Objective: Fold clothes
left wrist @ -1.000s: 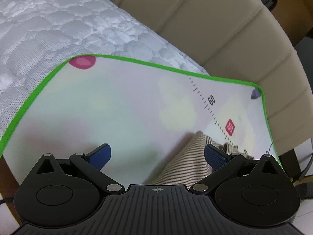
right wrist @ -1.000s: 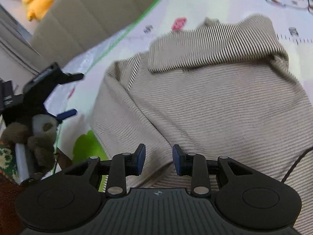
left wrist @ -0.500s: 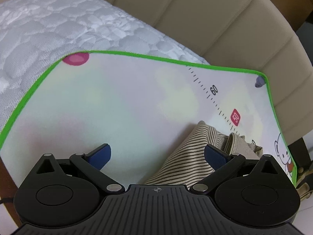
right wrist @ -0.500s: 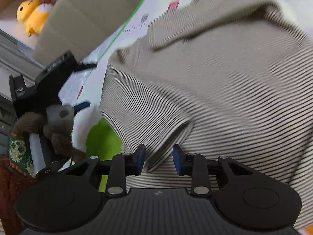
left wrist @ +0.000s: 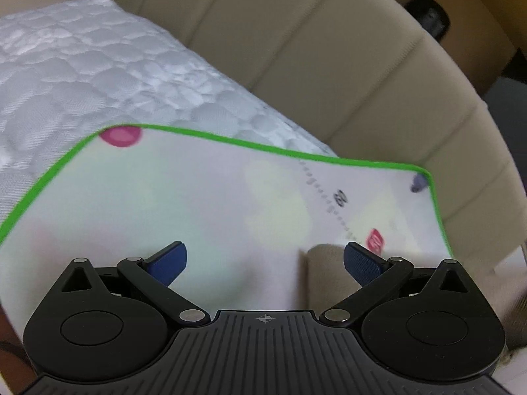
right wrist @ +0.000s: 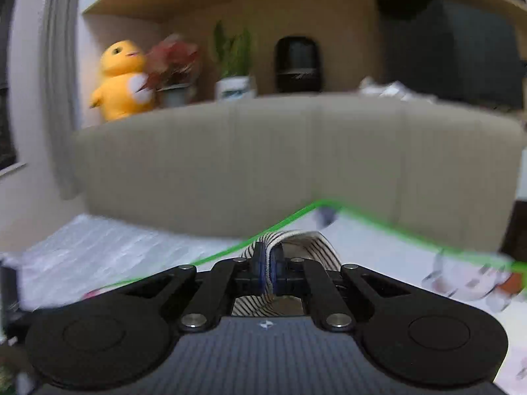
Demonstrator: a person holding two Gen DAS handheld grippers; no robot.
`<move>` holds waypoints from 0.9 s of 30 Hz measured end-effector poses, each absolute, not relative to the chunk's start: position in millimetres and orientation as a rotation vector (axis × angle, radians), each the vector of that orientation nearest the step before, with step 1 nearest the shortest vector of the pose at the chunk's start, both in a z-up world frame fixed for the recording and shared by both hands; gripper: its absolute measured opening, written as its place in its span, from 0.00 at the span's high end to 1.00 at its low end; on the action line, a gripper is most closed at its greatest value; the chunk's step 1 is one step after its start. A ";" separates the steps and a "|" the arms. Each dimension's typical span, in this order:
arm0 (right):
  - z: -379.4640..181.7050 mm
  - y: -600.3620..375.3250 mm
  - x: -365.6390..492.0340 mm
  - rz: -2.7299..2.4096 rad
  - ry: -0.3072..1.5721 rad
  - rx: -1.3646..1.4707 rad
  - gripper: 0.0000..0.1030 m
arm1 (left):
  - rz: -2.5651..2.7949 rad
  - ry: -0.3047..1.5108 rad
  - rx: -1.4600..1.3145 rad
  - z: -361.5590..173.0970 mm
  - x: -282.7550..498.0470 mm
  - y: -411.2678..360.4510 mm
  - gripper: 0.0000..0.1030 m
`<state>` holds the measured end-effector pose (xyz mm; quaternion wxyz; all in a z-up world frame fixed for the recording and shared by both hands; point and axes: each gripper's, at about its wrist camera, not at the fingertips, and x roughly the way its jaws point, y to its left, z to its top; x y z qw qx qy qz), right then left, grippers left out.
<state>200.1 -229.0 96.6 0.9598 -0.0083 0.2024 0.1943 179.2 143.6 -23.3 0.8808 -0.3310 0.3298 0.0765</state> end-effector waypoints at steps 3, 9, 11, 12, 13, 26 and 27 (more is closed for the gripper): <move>86.4 -249.2 218.3 0.340 0.451 -0.032 0.97 | 0.076 0.688 -0.660 -24.0 184.9 125.3 0.00; 34.4 -286.8 232.7 0.270 0.579 0.082 0.97 | -0.169 0.695 -0.513 -25.2 196.6 67.8 0.00; 15.5 -294.9 239.0 0.252 0.619 0.111 0.97 | -0.212 0.711 -0.464 -28.9 199.5 51.5 0.00; 1.8 -297.5 243.8 0.255 0.656 0.132 0.96 | -0.217 0.724 -0.433 -31.7 201.3 44.7 0.00; -11.8 -300.3 248.5 0.256 0.693 0.153 0.96 | -0.219 0.738 -0.401 -34.7 203.3 38.1 0.00; -63.2 -326.6 234.5 0.122 0.797 0.060 0.68 | -0.035 0.874 -0.189 -61.2 217.7 34.2 0.00; -55.2 -323.4 228.0 0.122 0.760 0.038 0.68 | -0.017 0.858 -0.221 -57.0 216.2 38.5 0.00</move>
